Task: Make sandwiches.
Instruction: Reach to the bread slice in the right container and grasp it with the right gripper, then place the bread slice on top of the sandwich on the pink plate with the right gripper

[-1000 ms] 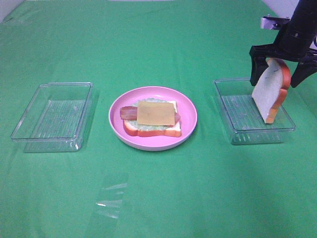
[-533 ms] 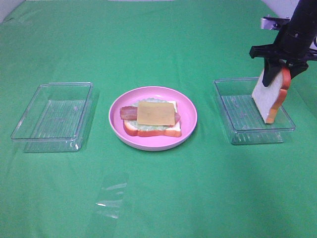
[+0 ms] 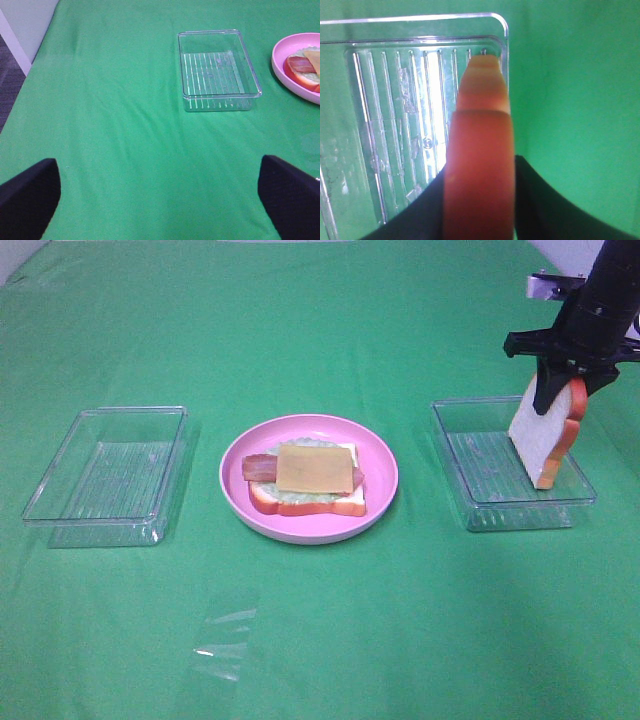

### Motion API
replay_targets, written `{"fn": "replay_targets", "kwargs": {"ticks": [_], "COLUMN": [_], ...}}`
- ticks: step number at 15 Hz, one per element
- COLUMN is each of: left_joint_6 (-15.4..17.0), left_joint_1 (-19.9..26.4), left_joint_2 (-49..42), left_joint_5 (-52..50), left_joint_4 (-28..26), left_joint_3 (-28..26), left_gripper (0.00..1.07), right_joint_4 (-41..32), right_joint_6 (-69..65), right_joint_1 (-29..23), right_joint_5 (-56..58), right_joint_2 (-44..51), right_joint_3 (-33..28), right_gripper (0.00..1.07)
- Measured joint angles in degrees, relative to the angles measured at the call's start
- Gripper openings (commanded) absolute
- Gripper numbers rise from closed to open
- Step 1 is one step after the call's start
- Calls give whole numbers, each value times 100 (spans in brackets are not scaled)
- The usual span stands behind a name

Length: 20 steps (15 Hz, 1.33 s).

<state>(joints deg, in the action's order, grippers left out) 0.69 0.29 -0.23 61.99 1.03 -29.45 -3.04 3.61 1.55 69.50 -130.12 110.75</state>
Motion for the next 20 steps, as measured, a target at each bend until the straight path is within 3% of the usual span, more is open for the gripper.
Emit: {"fn": "replay_targets", "kwargs": {"ticks": [2, 9, 15, 17, 20], "left_joint_6": [0, 0, 0, 0, 0], "left_joint_1": [0, 0, 0, 0, 0], "left_joint_2": [0, 0, 0, 0, 0], "left_joint_5": [0, 0, 0, 0, 0], "left_joint_4": [0, 0, 0, 0, 0], "left_joint_3": [0, 0, 0, 0, 0], "left_gripper": [100, 100, 100, 100, 100], "right_joint_4": [0, 0, -246, -607, -1971], "right_joint_6": [-6, -97, -138, -115, 539], "right_joint_1": [0, 0, 0, 0, 0], "right_joint_5": [0, 0, 0, -11, -92], "right_joint_2": [0, 80, 905, 1312, 2080], "right_joint_3": [0, 0, -34, -361, -1507], "right_gripper": [1, 0, 0, 0, 0]}}
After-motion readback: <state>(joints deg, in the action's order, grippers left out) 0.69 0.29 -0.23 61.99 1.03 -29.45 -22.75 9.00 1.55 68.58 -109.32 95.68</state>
